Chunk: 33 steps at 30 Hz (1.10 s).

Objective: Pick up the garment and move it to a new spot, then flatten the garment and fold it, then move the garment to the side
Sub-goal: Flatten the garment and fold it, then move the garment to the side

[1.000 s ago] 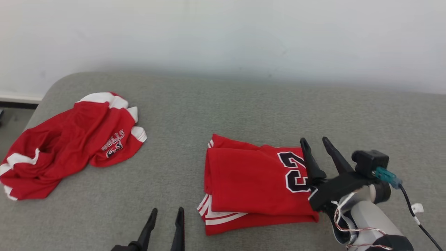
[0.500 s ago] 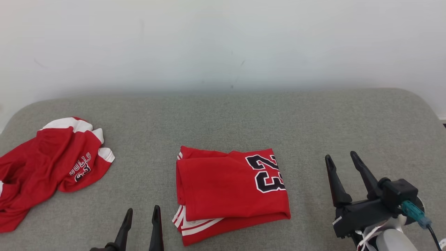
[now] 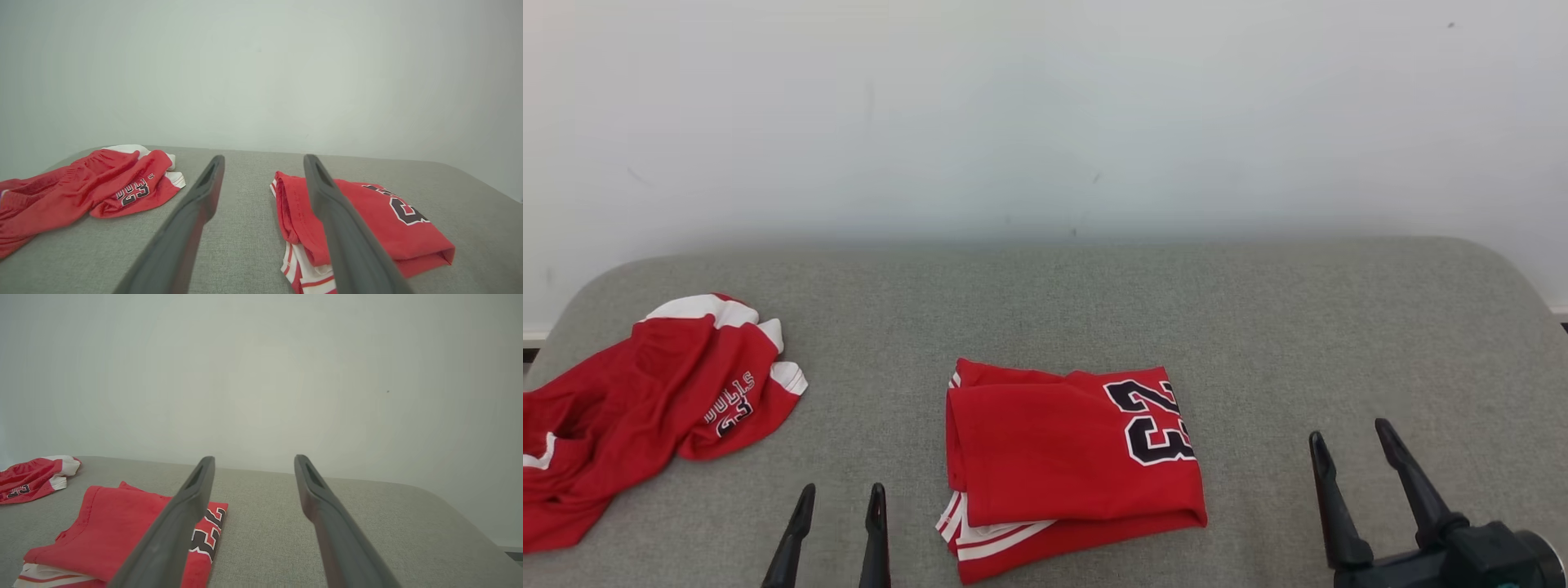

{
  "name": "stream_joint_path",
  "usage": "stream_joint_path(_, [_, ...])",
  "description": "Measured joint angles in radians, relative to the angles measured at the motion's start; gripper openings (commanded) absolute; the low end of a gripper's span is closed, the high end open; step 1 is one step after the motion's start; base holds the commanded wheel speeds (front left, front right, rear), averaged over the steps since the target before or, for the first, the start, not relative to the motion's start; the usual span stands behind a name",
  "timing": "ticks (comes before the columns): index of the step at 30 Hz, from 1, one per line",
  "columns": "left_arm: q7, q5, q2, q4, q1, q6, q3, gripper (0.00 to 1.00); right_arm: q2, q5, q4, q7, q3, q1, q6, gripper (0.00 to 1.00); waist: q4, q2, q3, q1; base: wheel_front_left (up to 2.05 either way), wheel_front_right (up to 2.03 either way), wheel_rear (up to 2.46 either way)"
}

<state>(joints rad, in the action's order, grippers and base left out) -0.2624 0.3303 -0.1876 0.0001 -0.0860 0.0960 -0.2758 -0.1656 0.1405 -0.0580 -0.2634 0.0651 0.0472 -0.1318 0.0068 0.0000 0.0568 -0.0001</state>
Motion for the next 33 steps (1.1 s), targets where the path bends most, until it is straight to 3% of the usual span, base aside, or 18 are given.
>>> stream_joint_path(15, [0.0, -0.111, 0.092, 0.037, -0.078, -0.131, 0.128, 1.0, 0.021, -0.002, 0.014, -0.001, 0.021, 0.108, 0.0, 1.0, 0.02, 0.0, 0.034, 0.0, 0.0, 0.0, 0.0])
stream_joint_path(33, [0.0, -0.187, 0.128, 0.079, -0.079, -0.166, 0.177, 1.0, 0.03, -0.006, 0.029, -0.001, 0.025, 0.119, 0.0, 1.0, 0.028, 0.0001, 0.037, 0.0001, 0.0, 0.0, 0.0])
